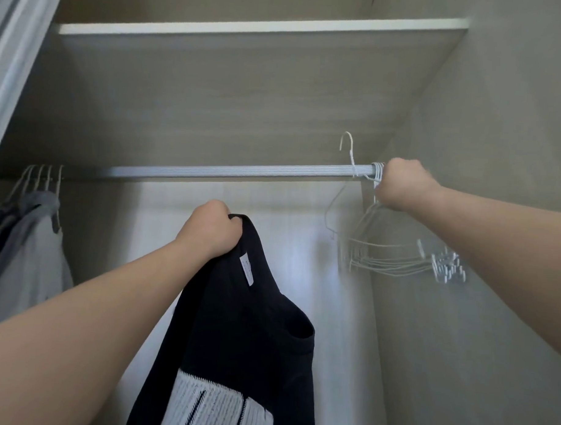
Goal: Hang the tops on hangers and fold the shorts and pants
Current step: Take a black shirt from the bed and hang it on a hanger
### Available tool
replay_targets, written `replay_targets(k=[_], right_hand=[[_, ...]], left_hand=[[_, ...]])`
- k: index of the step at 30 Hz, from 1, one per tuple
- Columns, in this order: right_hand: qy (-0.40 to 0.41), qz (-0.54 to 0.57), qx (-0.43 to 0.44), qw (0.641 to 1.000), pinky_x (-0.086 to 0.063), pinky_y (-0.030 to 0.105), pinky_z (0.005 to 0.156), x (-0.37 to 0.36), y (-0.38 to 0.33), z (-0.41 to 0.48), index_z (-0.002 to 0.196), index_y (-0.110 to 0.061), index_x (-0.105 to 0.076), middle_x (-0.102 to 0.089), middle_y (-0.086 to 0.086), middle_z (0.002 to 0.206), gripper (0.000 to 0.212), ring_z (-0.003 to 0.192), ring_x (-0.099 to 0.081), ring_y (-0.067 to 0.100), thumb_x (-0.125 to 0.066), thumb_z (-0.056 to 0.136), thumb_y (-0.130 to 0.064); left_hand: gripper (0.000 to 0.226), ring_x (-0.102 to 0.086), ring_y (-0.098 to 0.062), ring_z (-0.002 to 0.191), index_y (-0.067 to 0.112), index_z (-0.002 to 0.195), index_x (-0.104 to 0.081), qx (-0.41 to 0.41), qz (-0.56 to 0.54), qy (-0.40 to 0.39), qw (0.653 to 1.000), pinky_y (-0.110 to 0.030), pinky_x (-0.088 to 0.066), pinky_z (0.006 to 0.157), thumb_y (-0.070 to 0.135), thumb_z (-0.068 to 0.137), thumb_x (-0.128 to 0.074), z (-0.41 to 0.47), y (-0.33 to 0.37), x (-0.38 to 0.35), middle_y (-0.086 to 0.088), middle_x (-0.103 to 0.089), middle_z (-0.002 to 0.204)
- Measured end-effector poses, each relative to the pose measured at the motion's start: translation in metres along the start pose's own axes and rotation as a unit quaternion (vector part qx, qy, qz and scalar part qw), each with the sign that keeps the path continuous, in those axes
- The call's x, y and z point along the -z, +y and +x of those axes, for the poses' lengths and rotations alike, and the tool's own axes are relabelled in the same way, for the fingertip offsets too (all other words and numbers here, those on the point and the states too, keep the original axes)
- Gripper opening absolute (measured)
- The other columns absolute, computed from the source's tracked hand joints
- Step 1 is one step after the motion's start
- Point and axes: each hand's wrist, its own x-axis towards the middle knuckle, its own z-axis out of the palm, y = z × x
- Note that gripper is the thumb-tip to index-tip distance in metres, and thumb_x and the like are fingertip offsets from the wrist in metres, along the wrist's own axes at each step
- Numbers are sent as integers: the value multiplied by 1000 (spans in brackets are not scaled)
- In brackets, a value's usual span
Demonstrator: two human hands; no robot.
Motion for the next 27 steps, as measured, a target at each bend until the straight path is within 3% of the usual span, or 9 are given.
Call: replay_targets(k=[2, 3, 5, 7, 10, 12, 15, 18, 27], right_hand=[[-39, 193, -69, 978, -42, 26, 46, -10, -6, -11, 99, -5, -57, -54, 20, 83, 15, 51, -58, 28, -44, 94, -6], [-61, 298, -116, 945, -35, 20, 39, -19, -9, -19, 89, -7, -52, -49, 17, 72, 13, 35, -47, 20, -39, 93, -4], [-99, 461, -184, 863, -28, 15, 42, -42, -16, -39, 80, -12, -42, -39, 10, 62, 16, 33, -33, 12, -37, 92, -2], [-134, 546, -203, 802, -24, 17, 43, -66, -25, -61, 83, -15, -40, -30, 6, 63, 14, 34, -26, 12, -43, 94, -6], [-196, 573, -231, 762, -23, 16, 38, -89, -38, -78, 88, -15, -43, -27, 2, 59, 12, 32, -22, 13, -52, 96, -14], [-223, 555, -245, 763, -23, 14, 36, -93, -45, -83, 94, -12, -48, -29, 2, 59, 3, 36, -24, 14, -49, 96, -14], [-214, 516, -213, 802, -20, 16, 37, -92, -51, -85, 111, -2, -57, -30, 2, 62, 22, 47, -23, 17, -42, 97, -11], [-184, 513, -157, 824, -23, 20, 38, -76, -58, -89, 105, -5, -64, -35, 3, 60, 24, 50, -26, 21, -43, 94, -10], [-142, 580, -62, 800, -26, 17, 36, -14, -81, -114, 90, -11, -60, -35, -3, 52, 17, 43, -29, 16, -43, 91, -13]], left_hand=[[36, -41, -27, 58, 9, 63, -39, 3, 7, 5, 1000, -31, -34, 55, 19, 95, -51, -1, -2, 3, -7, -44, 59], [37, -41, -27, 58, 9, 63, -38, 4, 10, 7, 1000, -31, -33, 55, 20, 95, -51, -2, -4, 5, -7, -44, 58], [37, -42, -27, 57, 10, 62, -38, 8, 14, 11, 1000, -31, -33, 54, 20, 96, -51, -3, -5, 11, -7, -44, 58], [38, -43, -27, 56, 10, 63, -39, 10, 23, 15, 1000, -30, -33, 53, 22, 97, -51, -5, -6, 17, -6, -46, 58], [37, -46, -27, 58, 9, 65, -43, 16, 41, 27, 999, -31, -35, 54, 25, 98, -51, -7, -7, 28, -7, -50, 60], [37, -48, -28, 60, 9, 65, -45, 22, 46, 31, 998, -31, -36, 55, 26, 98, -51, -10, -9, 35, -7, -52, 62], [35, -54, -27, 66, 7, 71, -54, 40, 73, 34, 996, -32, -37, 58, 29, 98, -51, -19, -11, 43, -8, -59, 69], [33, -52, -24, 65, 6, 75, -57, 58, 79, 42, 994, -31, -34, 56, 29, 98, -51, -28, -12, 54, -9, -60, 73], [33, -60, -39, 81, 9, 76, -59, 70, 99, 133, 984, -35, -40, 69, 33, 97, -49, -64, 25, 140, -13, -63, 80]])
